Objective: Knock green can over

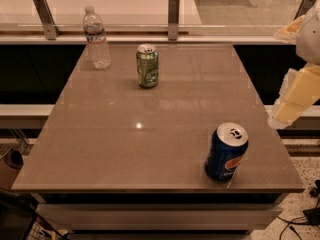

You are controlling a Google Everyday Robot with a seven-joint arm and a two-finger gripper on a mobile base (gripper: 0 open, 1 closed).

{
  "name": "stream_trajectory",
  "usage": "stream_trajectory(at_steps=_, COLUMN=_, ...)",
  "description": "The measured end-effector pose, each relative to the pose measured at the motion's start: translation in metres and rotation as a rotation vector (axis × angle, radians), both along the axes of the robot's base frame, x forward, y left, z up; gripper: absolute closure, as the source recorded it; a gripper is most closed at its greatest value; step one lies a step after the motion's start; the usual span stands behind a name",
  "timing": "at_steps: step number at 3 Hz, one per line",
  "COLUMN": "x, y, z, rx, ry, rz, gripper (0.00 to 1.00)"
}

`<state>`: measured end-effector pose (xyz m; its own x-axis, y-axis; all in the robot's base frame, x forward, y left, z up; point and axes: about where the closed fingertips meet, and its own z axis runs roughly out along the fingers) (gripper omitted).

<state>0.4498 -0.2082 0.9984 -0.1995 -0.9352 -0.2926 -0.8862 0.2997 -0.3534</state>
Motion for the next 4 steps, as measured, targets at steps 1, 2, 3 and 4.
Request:
stream_trajectory(at_steps=1, x=0.009, y=0.008, z=0.0, rx=0.099, ry=-0.09, rz=-0.029, gripper=0.0)
stream_trajectory(at_steps=2, x=0.027, y=0.014, z=0.004, rx=0.204, ry=-0.189, rz=-0.06, gripper=0.0)
stream_trajectory(at_steps=3, x=0.047, y=0.019, z=0.011, rx=0.29, ry=-0.245, rz=-0.069, gripper=0.0)
stream_trajectory(at_steps=4, x=0.072, y=0.026, z=0.018, rx=0.379, ry=-0.26, rz=-0.052, gripper=0.0)
